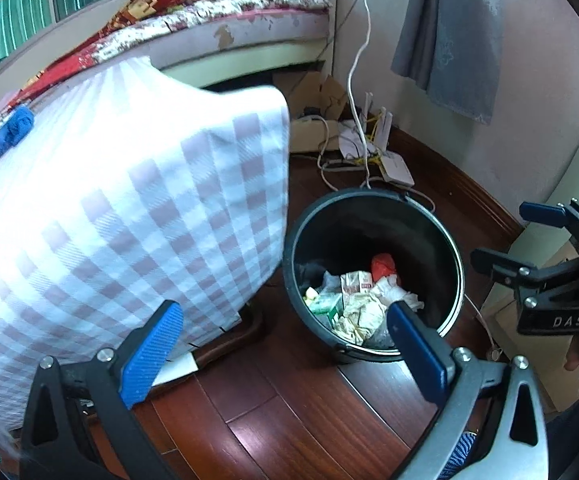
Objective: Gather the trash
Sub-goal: 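Move both tools back over the table toward the blue cup and sock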
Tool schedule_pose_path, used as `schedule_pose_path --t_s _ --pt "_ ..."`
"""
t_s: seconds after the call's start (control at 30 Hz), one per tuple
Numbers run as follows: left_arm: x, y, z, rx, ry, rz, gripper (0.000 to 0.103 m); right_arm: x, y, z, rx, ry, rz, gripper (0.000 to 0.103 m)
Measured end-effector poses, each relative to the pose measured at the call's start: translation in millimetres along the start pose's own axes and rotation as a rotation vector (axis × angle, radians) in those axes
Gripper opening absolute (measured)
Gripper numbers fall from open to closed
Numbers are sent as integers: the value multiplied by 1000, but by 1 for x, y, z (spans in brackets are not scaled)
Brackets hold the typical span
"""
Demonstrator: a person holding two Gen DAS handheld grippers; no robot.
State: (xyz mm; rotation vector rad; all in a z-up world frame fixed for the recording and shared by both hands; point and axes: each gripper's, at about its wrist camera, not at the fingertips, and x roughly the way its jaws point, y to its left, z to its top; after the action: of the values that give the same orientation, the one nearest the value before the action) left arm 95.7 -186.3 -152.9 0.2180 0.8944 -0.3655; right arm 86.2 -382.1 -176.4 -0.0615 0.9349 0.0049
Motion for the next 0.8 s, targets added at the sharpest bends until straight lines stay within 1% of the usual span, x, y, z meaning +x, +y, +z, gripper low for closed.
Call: schedule_pose_path --t_s 0.2,0.37,0.43,0.53,0.67,0.8 --pt "-30 19 12 -32 -51 28 102 -33 10 19 10 -90 23 102" --pt "-55 40 25 -69 -106 54 102 -49 24 39 27 -145 48 102" --pt "-64 50 29 -76 -126 69 102 -56 33 50 14 -174 35 102" --pt "-74 66 33 -95 -151 86 102 -63 44 66 12 -210 47 102" --pt "-84 90 38 -120 -175 124 102 -69 62 82 2 -237 81 102" --pt "-97 125 45 -150 -194 177 102 -80 86 99 -31 -258 137 102"
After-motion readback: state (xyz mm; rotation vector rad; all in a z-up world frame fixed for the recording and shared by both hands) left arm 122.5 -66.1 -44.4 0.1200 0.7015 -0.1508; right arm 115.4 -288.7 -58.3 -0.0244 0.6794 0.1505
